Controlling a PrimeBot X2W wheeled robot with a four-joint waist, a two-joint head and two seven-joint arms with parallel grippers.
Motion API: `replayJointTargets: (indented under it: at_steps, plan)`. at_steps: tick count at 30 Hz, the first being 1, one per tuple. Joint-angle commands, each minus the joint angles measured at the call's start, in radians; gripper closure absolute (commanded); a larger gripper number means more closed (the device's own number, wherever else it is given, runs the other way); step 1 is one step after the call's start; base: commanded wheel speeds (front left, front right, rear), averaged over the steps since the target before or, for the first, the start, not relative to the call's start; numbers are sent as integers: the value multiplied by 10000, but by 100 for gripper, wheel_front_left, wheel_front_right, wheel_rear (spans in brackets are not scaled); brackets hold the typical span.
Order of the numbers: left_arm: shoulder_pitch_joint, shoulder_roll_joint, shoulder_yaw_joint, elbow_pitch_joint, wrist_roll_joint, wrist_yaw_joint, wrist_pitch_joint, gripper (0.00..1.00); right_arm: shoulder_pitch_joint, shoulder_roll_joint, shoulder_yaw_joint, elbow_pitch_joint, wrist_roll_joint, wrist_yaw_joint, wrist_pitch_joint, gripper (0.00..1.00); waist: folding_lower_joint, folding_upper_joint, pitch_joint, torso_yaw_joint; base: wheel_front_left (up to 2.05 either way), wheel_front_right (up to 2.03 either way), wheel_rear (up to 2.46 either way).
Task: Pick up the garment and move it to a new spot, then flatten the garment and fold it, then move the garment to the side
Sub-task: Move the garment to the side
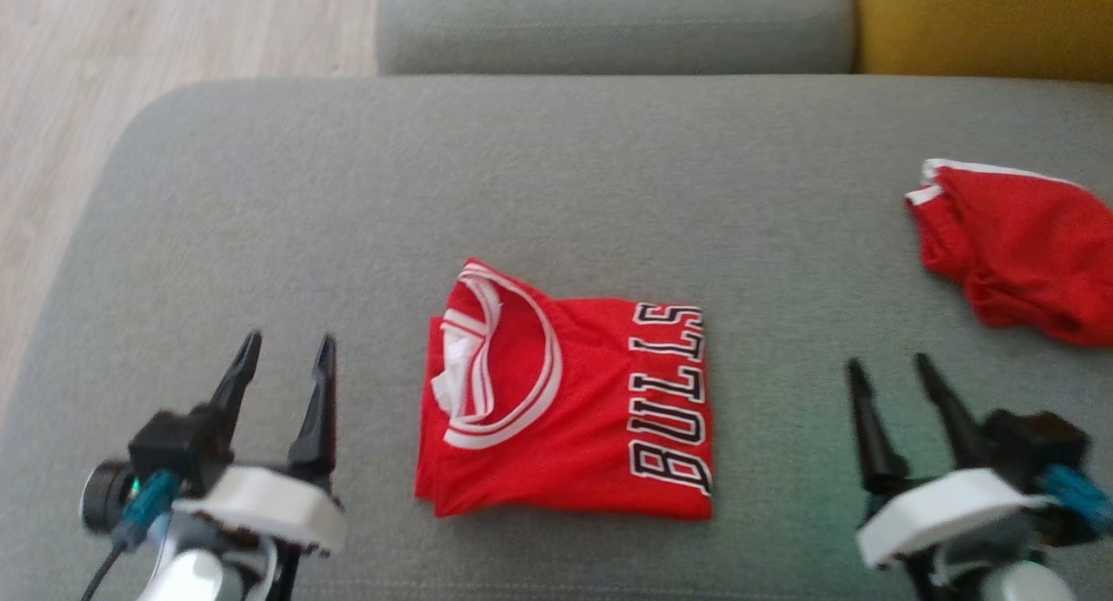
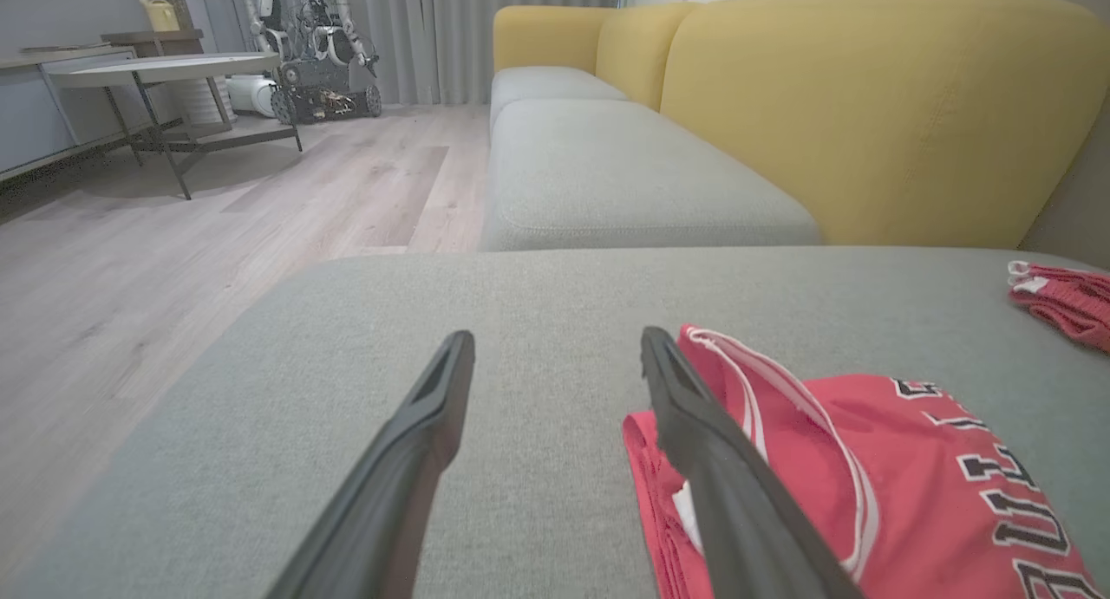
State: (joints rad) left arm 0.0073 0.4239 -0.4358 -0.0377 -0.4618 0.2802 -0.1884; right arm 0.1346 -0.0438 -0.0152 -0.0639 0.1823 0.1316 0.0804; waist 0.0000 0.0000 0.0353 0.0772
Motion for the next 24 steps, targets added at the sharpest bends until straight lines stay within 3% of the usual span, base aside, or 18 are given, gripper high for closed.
replayJointTargets:
  at_steps: [1,8,13,20,21,22,23,24]
  plan:
    - [-799,74,409,-273,-12,-68,-178,0,-711,-65,449,3,12,-9,-65,0,0,0,277,293,0,0,0]
    - [-1477,-362,336,83,17,-259,-465,0,-1615,-65,1738,2547,534,-9,-313,0,0,0,790,844,0,0,0]
    - [-1798,-623,297,387,93,-420,-610,0,-2174,-64,2111,4405,916,-9,-509,0,0,0,931,1221,0,0,0]
    - [-1946,-946,603,550,372,-574,-724,0,-2824,-64,2692,5879,1438,-9,-780,0,0,0,836,1452,0,0,0]
    - [-1951,-995,680,497,443,-589,-727,0,-2892,-64,2736,6012,1485,-9,-782,31,0,0,818,1460,0,0,0]
    - [-1951,-1046,765,411,541,-616,-728,0,-2951,-64,2764,6129,1536,-9,-810,79,0,0,792,1465,0,0,0]
    - [-1921,-1099,841,355,617,-651,-729,0,-2999,-64,2788,6251,1607,-9,-805,100,0,0,772,1465,0,0,0]
    - [-1891,-1153,921,297,701,-680,-730,0,-3052,-64,2789,6346,1632,-9,-820,100,0,0,759,1459,0,0,0]
